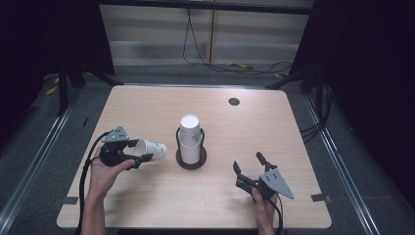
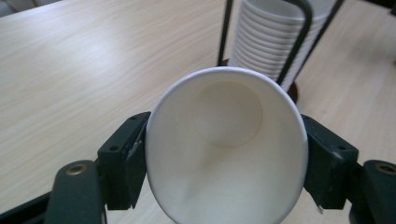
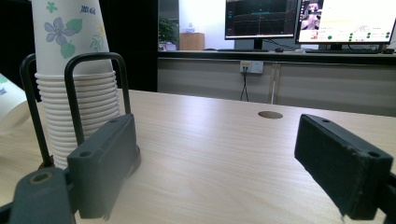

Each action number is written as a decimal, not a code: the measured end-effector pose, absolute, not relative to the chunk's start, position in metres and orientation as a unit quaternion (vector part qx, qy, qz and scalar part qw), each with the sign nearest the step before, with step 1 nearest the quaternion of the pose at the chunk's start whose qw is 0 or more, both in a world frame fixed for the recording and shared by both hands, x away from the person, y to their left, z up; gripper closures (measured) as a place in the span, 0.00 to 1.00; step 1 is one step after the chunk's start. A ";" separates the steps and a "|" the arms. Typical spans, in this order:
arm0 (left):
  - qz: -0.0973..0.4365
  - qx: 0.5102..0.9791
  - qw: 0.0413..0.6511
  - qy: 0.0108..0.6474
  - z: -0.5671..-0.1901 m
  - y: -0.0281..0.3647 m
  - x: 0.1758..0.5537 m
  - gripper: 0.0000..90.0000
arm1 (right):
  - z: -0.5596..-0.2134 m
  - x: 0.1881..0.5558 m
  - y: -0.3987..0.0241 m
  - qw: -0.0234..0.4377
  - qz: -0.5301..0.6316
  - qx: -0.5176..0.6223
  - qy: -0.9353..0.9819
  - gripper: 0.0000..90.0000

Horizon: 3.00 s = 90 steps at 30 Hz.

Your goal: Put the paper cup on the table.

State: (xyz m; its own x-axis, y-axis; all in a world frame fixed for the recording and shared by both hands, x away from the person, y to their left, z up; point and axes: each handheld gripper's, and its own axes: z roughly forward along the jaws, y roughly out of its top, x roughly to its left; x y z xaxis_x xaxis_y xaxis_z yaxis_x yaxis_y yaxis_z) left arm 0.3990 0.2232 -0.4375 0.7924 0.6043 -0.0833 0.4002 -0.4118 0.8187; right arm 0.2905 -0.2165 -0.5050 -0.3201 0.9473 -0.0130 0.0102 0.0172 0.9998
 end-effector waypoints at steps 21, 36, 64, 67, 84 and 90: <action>0.101 0.878 0.344 0.316 -0.414 0.214 0.449 0.28 | -0.505 0.291 -0.217 0.411 0.568 0.411 0.582 0.14; 0.099 0.899 0.291 0.313 -0.413 0.193 0.470 0.27 | -0.505 0.291 -0.217 0.412 0.569 0.411 0.582 0.15; 0.100 0.910 0.250 0.316 -0.434 0.170 0.482 0.23 | -0.505 0.290 -0.216 0.413 0.567 0.412 0.581 0.14; 0.100 0.907 0.259 0.317 -0.436 0.171 0.484 0.23 | -0.505 0.290 -0.216 0.413 0.567 0.412 0.581 0.15; 0.100 0.886 0.320 0.319 -0.432 0.171 0.484 0.18 | -0.505 0.290 -0.216 0.413 0.567 0.414 0.580 0.14; 0.106 0.862 0.359 0.343 -0.435 0.180 0.481 0.18 | -0.505 0.290 -0.216 0.413 0.567 0.414 0.580 0.14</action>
State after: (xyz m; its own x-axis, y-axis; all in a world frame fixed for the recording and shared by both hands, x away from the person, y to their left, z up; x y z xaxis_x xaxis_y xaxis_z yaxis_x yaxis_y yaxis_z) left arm 0.4806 0.1804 -0.4350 0.7428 0.6665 -0.0631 0.5147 -0.5082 0.6905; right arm 0.2903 -0.2163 -0.5050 -0.3158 0.9488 -0.0100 0.0121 0.0145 0.9998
